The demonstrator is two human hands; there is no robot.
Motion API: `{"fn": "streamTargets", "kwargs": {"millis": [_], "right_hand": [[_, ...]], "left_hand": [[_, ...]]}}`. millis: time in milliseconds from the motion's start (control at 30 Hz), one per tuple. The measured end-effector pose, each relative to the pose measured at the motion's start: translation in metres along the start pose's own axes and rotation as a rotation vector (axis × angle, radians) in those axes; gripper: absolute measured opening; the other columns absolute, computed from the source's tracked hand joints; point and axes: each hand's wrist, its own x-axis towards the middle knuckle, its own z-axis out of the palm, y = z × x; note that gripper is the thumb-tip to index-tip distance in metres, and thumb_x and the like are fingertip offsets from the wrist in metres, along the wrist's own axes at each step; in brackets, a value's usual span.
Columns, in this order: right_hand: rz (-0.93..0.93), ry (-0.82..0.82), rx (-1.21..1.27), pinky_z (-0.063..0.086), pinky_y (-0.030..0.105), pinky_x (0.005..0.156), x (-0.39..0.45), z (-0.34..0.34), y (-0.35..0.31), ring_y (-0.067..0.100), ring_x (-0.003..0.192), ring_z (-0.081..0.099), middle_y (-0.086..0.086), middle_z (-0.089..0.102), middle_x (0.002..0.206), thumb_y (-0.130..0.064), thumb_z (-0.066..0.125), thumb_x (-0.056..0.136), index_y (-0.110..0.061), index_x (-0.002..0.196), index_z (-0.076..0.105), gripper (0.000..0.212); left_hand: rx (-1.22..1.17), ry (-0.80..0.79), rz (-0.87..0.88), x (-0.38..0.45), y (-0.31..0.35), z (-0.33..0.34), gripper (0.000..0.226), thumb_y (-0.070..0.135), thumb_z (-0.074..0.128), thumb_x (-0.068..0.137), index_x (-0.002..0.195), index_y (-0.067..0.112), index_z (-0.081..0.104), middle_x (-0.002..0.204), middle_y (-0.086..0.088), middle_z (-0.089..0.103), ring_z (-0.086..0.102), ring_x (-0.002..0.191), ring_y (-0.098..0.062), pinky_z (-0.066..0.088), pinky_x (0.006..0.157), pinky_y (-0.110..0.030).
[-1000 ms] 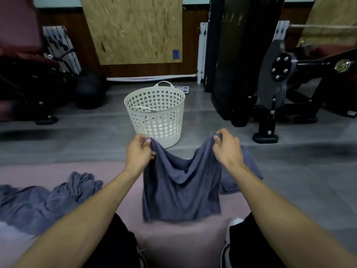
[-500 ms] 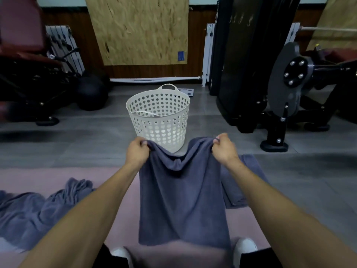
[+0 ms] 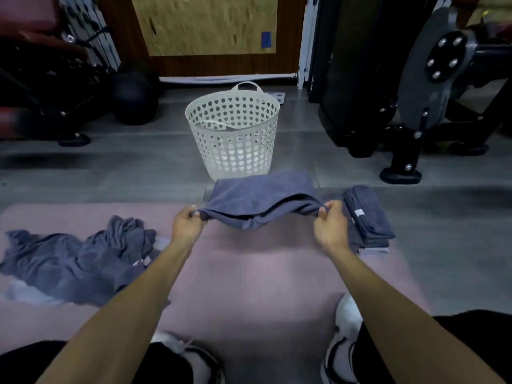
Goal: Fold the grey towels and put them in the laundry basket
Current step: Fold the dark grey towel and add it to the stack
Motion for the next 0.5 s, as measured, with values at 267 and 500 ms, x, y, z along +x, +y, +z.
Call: {"fn": "streamTargets", "kwargs": {"millis": [267, 500], "right_hand": [[0.221, -0.066, -0.1, 0.04, 0.038, 0.076, -0.085, 0.02, 0.101, 0.042, 0.094, 0.055, 0.023, 0.055, 0.098, -0.005, 0.041, 0.095, -0.008, 0.095, 0.038, 0.005], [0.209, -0.126, -0.228, 0.043, 0.037, 0.076, -0.093, 0.028, 0.117, 0.039, 0.091, 0.056, 0.024, 0.06, 0.101, -0.006, 0.044, 0.091, -0.005, 0.1, 0.049, 0.01]], "left_hand": [[0.093, 0.086, -0.211, -0.064, -0.104, -0.027, 0.017, 0.008, 0.046, 0.09, 0.088, 0.004, 0.062, 0.094, -0.026, 0.067, 0.064, 0.09, -0.039, 0.054, 0.087, -0.046], [0.199, 0.002, -0.314, -0.087, -0.115, -0.025, 0.018, 0.014, 0.047, 0.087, 0.077, 0.019, 0.06, 0.078, -0.013, 0.066, 0.067, 0.076, -0.034, 0.058, 0.079, -0.046]]}}
